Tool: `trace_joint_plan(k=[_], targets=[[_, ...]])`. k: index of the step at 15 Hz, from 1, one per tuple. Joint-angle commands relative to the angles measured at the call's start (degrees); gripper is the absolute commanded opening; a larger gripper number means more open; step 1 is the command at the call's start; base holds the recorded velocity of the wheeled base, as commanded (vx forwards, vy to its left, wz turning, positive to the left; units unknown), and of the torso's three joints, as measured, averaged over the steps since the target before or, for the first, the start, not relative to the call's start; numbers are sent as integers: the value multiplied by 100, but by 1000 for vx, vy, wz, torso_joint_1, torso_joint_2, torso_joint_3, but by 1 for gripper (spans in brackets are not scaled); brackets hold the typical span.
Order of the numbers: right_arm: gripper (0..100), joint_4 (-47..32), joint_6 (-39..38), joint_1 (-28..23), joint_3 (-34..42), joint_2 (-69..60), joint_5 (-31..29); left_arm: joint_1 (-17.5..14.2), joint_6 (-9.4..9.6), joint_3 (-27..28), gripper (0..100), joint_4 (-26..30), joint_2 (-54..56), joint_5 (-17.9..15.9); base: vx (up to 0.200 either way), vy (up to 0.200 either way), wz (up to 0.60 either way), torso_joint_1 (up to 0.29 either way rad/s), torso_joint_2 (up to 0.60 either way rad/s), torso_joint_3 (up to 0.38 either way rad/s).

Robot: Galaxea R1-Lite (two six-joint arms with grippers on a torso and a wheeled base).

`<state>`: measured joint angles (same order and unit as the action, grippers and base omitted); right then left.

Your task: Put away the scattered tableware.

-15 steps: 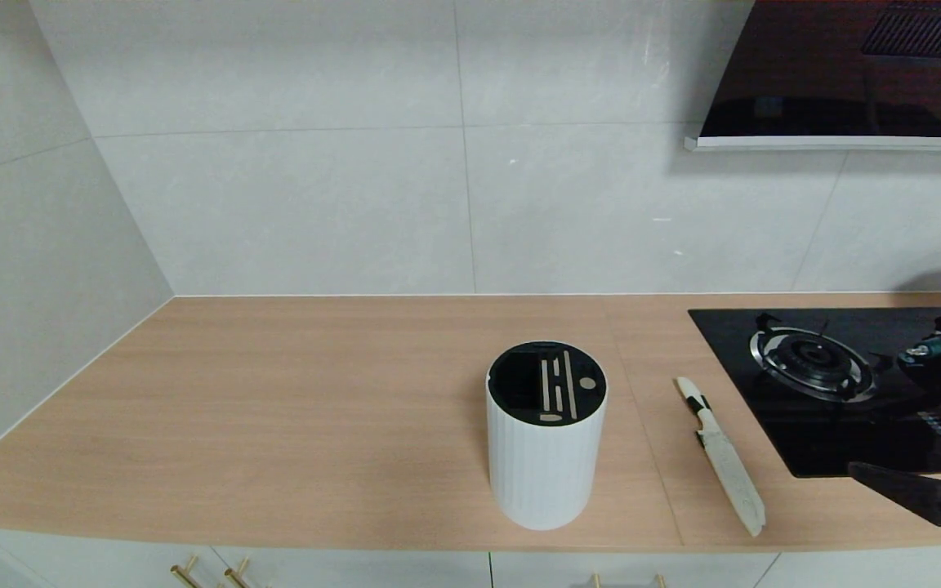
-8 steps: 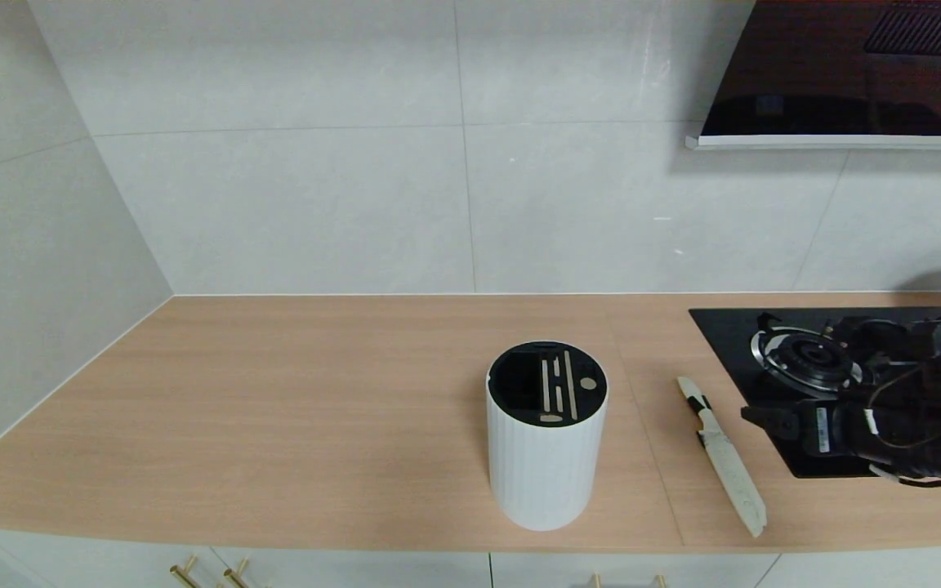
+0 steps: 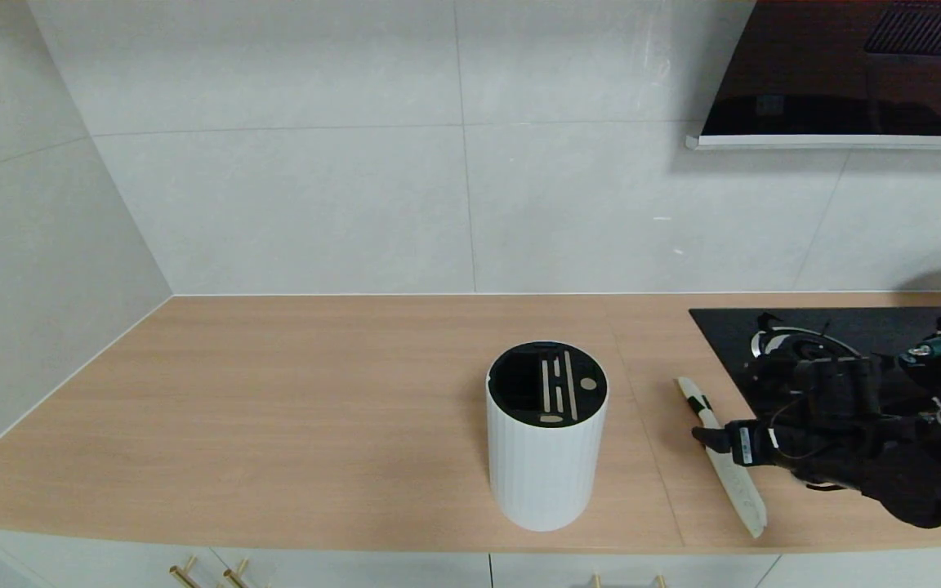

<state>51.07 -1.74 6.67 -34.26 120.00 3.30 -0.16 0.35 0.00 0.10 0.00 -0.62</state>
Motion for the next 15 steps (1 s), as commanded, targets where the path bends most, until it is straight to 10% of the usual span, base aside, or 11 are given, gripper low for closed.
trace_joint_plan(k=[1, 15], targets=[[100, 510, -1, 19, -37, 955, -137, -2, 0, 0, 100, -1, 0, 1, 0, 0, 0, 0, 0, 0], [100, 826, -168, -34, -653, 1508, -735, -2, 0, 0, 100, -1, 0, 1, 0, 0, 0, 0, 0, 0]])
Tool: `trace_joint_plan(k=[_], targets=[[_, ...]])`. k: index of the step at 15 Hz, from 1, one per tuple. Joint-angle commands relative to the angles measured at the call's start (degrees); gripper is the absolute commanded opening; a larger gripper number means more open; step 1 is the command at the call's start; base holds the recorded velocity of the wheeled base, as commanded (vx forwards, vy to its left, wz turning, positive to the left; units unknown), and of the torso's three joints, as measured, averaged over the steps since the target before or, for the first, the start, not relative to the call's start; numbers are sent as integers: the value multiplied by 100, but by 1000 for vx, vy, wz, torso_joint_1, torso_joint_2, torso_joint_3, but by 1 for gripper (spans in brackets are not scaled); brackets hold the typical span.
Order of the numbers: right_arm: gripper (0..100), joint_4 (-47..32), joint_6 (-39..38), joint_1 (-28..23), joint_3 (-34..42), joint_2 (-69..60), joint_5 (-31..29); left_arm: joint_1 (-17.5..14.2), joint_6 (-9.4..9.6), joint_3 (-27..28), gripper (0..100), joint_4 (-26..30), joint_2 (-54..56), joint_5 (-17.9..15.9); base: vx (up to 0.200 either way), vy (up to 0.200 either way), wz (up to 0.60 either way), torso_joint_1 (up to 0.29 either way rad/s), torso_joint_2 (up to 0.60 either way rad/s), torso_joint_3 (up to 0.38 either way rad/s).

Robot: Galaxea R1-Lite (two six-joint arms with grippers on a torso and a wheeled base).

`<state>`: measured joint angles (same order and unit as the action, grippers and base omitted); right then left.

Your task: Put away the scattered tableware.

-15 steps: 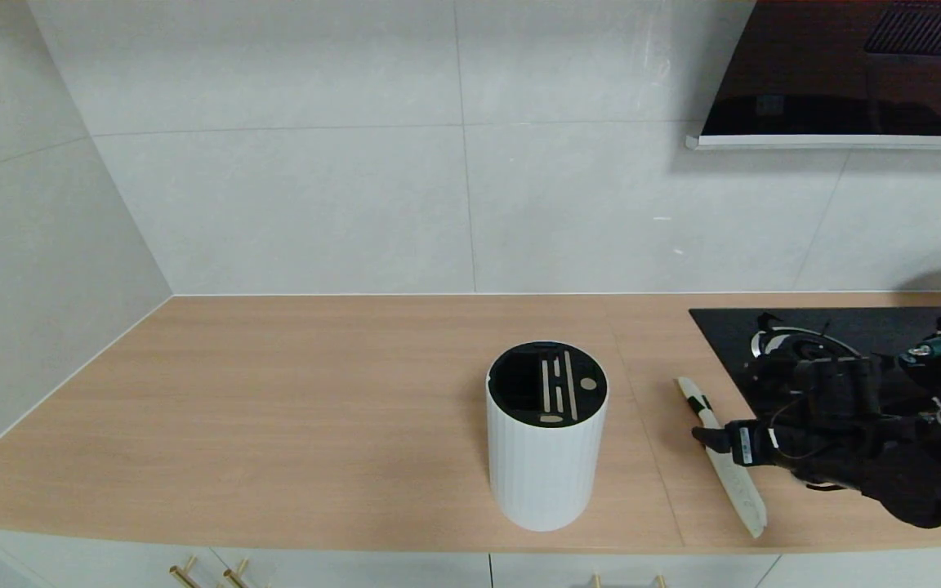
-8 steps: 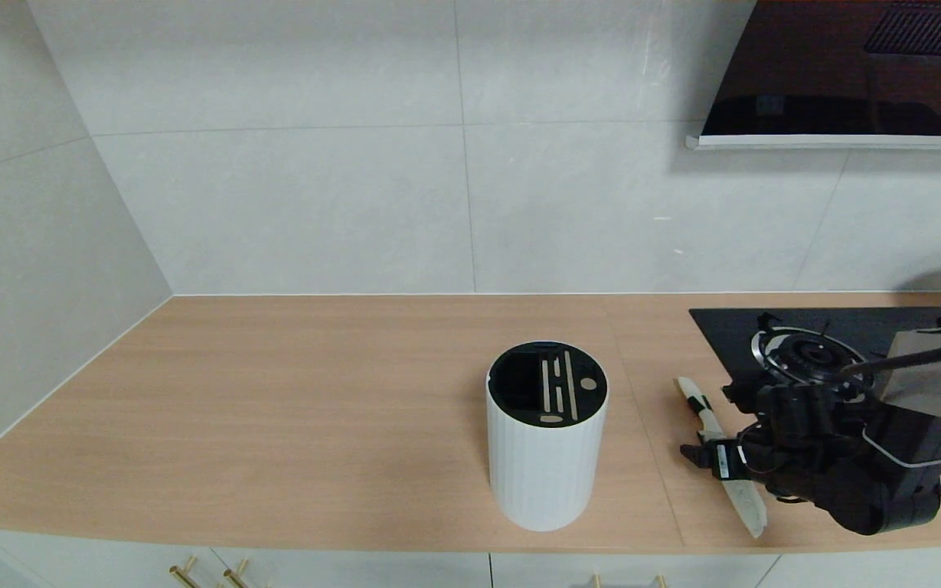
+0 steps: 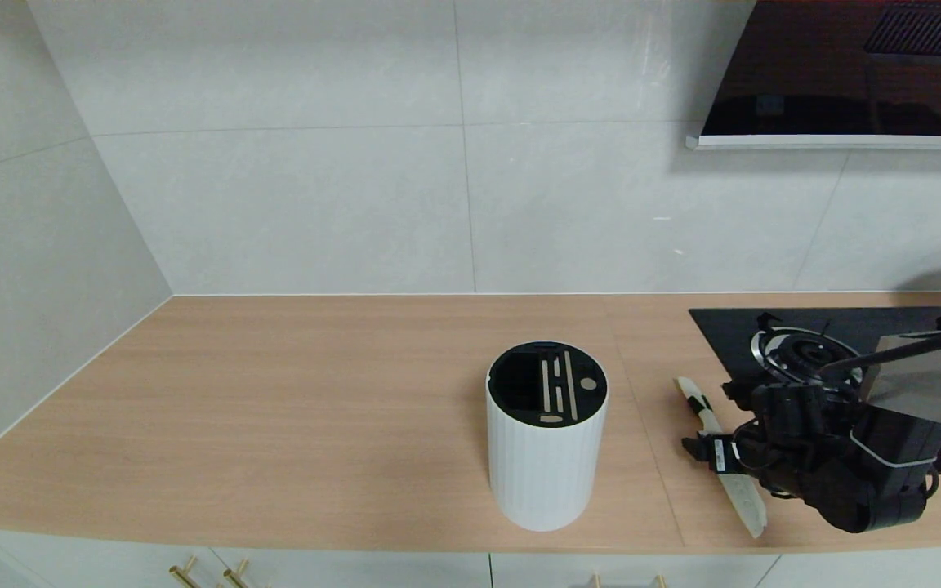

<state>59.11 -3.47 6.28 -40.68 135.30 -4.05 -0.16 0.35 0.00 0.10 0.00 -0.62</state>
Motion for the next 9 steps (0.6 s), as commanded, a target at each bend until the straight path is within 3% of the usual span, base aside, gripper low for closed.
trace_joint_plan(k=[1, 9], targets=[[100, 101, 5, 14, -1, -22, -35, -2, 0, 0, 100, -1, 0, 1, 0, 0, 0, 0, 0, 0], [100, 171, 13, 40, -1, 49, -254, -2, 0, 0, 100, -1, 0, 1, 0, 0, 0, 0, 0, 0]])
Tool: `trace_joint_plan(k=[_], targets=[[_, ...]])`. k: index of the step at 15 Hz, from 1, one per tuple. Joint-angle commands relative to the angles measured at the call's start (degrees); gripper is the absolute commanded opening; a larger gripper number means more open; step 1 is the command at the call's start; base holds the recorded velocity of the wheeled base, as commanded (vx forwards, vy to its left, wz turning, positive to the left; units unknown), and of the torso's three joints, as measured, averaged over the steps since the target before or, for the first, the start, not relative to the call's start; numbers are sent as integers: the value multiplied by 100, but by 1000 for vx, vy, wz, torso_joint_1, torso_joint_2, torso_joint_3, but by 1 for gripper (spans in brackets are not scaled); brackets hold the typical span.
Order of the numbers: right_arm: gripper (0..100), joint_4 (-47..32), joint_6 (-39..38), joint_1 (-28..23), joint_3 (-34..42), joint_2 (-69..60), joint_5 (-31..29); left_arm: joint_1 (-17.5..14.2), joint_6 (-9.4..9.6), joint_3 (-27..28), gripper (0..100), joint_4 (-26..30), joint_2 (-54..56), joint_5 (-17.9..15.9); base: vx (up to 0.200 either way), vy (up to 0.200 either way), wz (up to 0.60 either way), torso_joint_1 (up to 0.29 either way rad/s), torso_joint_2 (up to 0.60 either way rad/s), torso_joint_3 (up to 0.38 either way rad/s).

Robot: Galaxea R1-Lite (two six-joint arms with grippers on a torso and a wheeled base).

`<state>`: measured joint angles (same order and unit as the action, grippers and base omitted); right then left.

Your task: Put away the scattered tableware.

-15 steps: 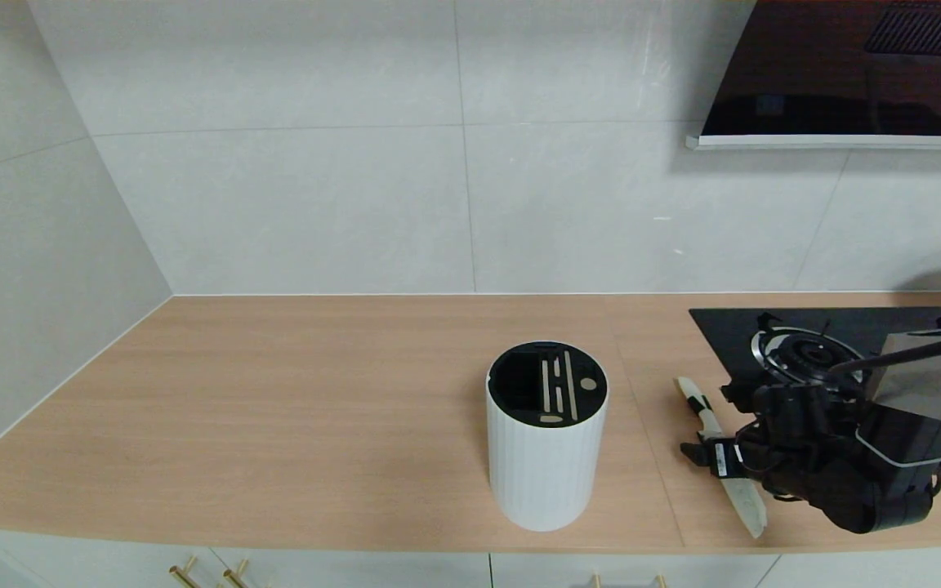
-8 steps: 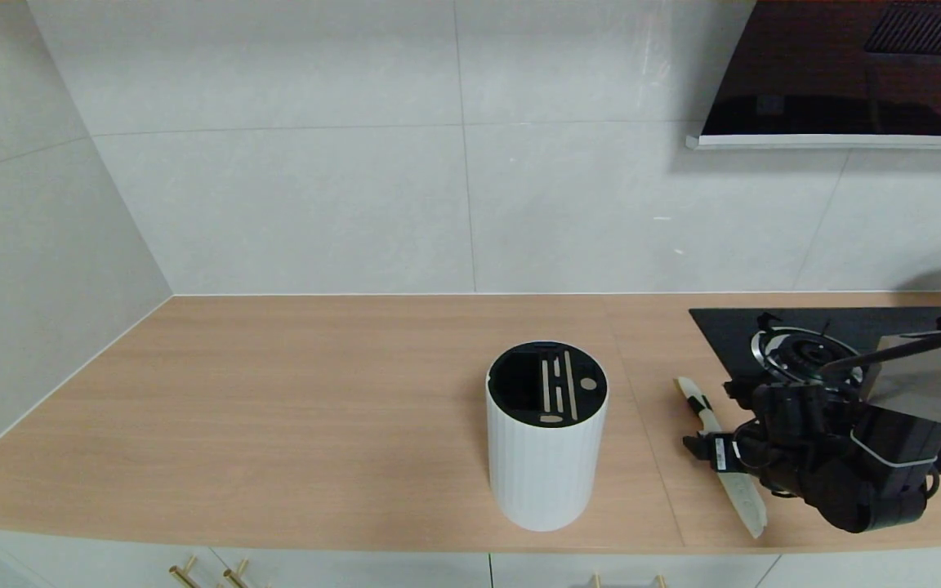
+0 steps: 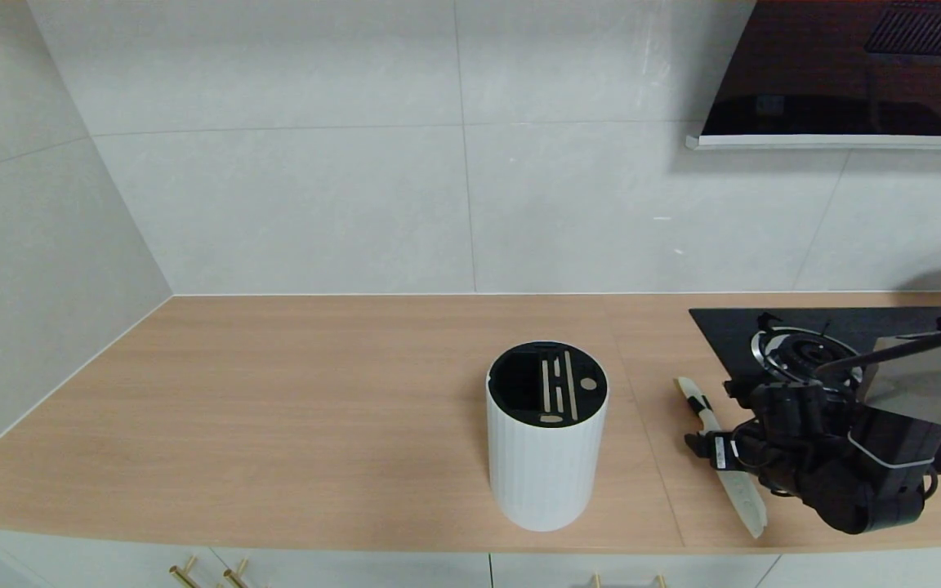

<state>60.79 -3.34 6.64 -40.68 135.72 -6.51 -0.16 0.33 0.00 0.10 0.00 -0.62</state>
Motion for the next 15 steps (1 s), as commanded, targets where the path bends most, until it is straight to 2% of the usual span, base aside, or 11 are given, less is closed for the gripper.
trace_joint_plan(k=[1, 6, 7, 15], targets=[[100, 3, 0, 12, -1, 25, -8, -2, 2, 0, 100, -1, 0, 1, 0, 0, 0, 0, 0, 0], [100, 3, 0, 56, -10, 78, -17, -2, 2, 0, 100, -1, 0, 1, 0, 0, 0, 0, 0, 0], [0, 3, 0, 65, -1, 78, -17, -2, 2, 0, 100, -1, 0, 1, 0, 0, 0, 0, 0, 0], [0, 134, -9, 127, 60, 60, -114, -2, 2, 0, 100, -1, 0, 1, 0, 0, 0, 0, 0, 0]])
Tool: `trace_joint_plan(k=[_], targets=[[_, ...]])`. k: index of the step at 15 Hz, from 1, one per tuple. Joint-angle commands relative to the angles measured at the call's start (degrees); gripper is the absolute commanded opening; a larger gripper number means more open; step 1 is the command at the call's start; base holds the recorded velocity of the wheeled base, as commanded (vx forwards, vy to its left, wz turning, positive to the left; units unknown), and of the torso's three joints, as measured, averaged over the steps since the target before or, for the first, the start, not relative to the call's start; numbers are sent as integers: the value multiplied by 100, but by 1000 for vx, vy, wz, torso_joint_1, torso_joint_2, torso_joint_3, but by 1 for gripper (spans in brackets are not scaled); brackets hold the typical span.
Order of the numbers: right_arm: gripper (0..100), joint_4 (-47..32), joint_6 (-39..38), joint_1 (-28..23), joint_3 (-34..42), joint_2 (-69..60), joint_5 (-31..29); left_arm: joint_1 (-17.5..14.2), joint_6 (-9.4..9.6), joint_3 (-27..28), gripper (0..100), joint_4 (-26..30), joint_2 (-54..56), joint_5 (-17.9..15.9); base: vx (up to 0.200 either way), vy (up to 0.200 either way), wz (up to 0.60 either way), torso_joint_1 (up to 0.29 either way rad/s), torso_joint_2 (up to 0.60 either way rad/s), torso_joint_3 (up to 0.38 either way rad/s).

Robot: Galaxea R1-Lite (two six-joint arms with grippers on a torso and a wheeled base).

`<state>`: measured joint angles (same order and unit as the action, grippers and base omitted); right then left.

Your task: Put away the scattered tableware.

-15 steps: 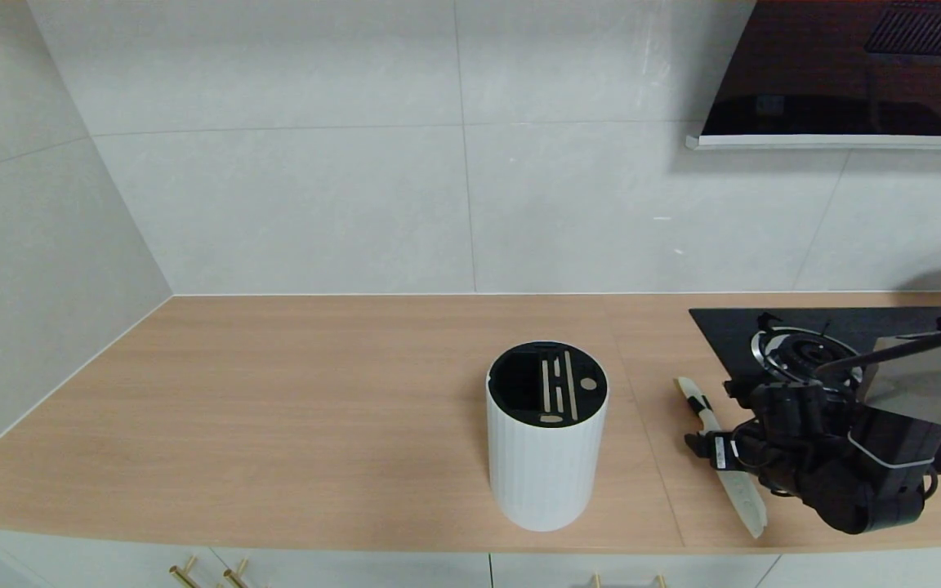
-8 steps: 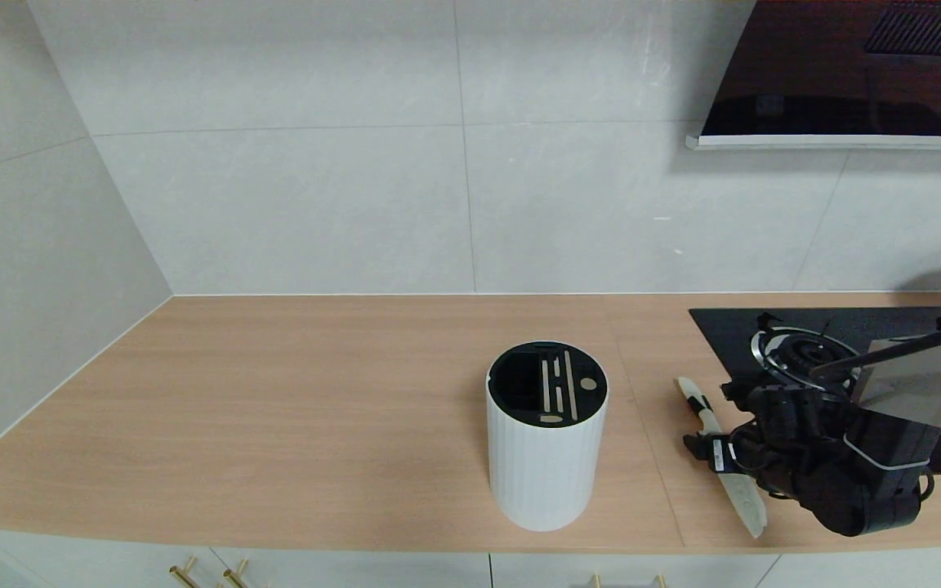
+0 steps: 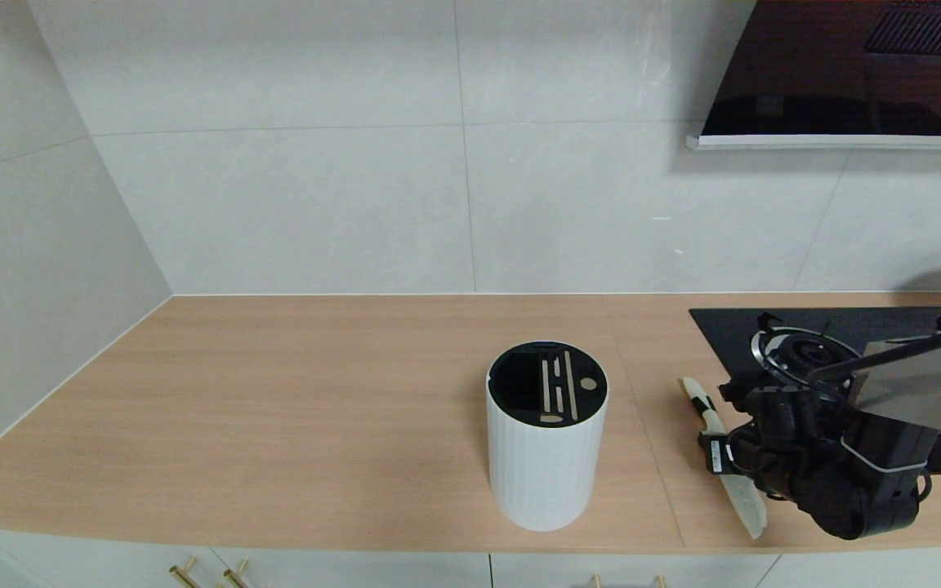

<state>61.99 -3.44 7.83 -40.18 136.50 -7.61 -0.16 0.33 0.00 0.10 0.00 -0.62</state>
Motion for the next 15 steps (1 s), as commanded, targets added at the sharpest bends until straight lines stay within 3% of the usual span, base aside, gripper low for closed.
trace_joint_plan(k=[1, 8, 9, 11, 13, 14, 15], targets=[[0, 15, -8, 8, 10, -44, -4, -2, 2, 0, 100, -1, 0, 1, 0, 0, 0, 0, 0, 0], [0, 15, -342, -44, 318, -1310, -4, -2, -68, 211, 100, -106, 0, -17, 0, 0, 0, 0, 0, 0], [0, -117, -351, -27, 291, -2127, 5, 60, -130, 826, 100, 228, -149, -685, 0, 0, 0, 0, 0, 0], [0, -846, -351, 105, -218, -2866, 40, 86, -130, 1872, 100, 693, -1143, -1617, 0, 0, 0, 0, 0, 0], [0, -1857, -351, 342, -1036, -3411, 49, 86, -121, 2795, 100, 737, -2505, -2118, 0, 0, 0, 0, 0, 0], [0, -2261, -368, 580, -1502, -3630, 49, 200, 46, 3226, 100, 711, -3489, -2478, 0, 0, 0, 0, 0, 0], [0, -2279, -368, 597, -1519, -3648, 40, 218, 73, 3243, 100, 711, -3542, -2504, 0, 0, 0, 0, 0, 0]])
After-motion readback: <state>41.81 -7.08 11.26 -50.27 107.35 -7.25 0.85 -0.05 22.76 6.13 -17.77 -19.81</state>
